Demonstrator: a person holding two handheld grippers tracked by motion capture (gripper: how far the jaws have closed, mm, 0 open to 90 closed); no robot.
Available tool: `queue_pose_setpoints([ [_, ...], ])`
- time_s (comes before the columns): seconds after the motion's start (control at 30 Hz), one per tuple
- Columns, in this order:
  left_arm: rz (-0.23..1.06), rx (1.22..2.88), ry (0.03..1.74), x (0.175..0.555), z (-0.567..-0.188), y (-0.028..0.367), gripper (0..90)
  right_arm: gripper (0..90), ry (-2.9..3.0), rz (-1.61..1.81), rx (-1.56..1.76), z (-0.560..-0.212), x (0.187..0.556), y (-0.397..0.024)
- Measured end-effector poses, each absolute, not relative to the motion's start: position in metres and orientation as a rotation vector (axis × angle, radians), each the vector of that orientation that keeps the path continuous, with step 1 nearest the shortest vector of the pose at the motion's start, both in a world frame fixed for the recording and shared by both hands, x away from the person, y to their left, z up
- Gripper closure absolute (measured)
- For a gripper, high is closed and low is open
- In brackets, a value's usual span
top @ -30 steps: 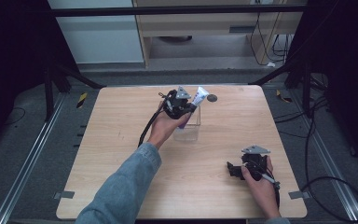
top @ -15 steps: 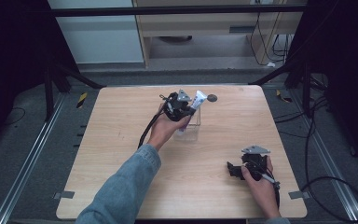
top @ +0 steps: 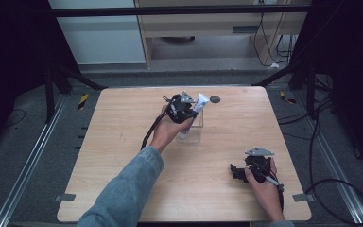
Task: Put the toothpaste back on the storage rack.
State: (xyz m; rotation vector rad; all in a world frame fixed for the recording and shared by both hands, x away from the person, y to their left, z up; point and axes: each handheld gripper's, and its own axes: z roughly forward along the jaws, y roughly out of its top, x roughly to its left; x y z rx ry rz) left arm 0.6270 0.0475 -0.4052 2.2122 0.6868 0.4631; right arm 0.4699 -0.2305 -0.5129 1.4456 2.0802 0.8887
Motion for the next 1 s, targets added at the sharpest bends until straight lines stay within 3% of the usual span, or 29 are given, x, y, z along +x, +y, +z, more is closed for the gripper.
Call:
queue_pose_setpoints([
  [1.0, 0.454, 2.208, 0.750, 0.6326, -0.4037, 0.0419, 72.7, 0.3, 2.080, 0.889, 1.445, -0.5129, 0.4699, -0.2305],
])
